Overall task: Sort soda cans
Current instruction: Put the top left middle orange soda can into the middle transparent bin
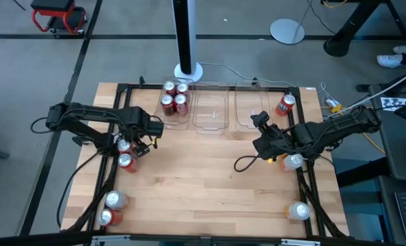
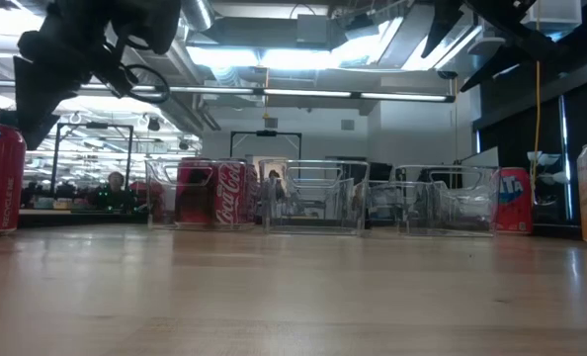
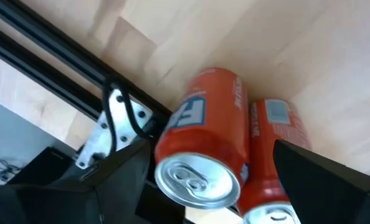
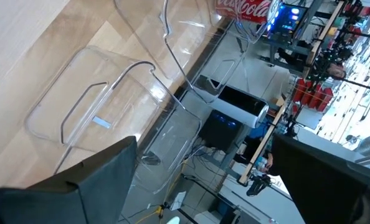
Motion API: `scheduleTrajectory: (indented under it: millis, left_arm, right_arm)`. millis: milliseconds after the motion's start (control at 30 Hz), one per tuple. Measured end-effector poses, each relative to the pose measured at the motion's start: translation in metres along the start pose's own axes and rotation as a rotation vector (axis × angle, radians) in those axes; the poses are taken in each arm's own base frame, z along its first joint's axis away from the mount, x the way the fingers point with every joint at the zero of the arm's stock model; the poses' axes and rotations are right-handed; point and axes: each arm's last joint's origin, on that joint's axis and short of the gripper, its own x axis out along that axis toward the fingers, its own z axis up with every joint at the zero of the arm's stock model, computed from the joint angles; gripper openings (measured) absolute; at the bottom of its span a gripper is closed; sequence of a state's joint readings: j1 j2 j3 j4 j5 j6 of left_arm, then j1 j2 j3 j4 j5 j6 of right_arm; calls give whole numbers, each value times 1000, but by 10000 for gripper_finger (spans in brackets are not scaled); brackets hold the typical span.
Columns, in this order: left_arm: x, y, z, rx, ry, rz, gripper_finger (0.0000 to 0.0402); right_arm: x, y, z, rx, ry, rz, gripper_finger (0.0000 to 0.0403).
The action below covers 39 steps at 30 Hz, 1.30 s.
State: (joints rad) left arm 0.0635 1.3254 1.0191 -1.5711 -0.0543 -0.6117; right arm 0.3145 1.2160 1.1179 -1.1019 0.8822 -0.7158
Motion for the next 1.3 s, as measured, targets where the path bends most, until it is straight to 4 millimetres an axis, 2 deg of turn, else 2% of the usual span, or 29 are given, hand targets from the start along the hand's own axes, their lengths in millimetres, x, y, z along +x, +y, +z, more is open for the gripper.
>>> scheduleTrajectory:
  millis: [200,333,533,1033,1300]
  left_arm:
    - [2,0,0,13,5,5,327]
    - [20,0,-5,21,98,-1,327]
    - [38,2,-11,12,199,9,327]
    - [42,2,-12,8,210,8,326]
    - [42,2,-12,11,209,12,281]
  right_arm:
    - [9,13,1,-33,22,19,369]
    - [15,22,2,-35,33,31,369]
    - [16,21,5,-24,17,18,369]
    - [16,21,5,-25,15,16,369]
    - [16,21,5,-25,15,15,369]
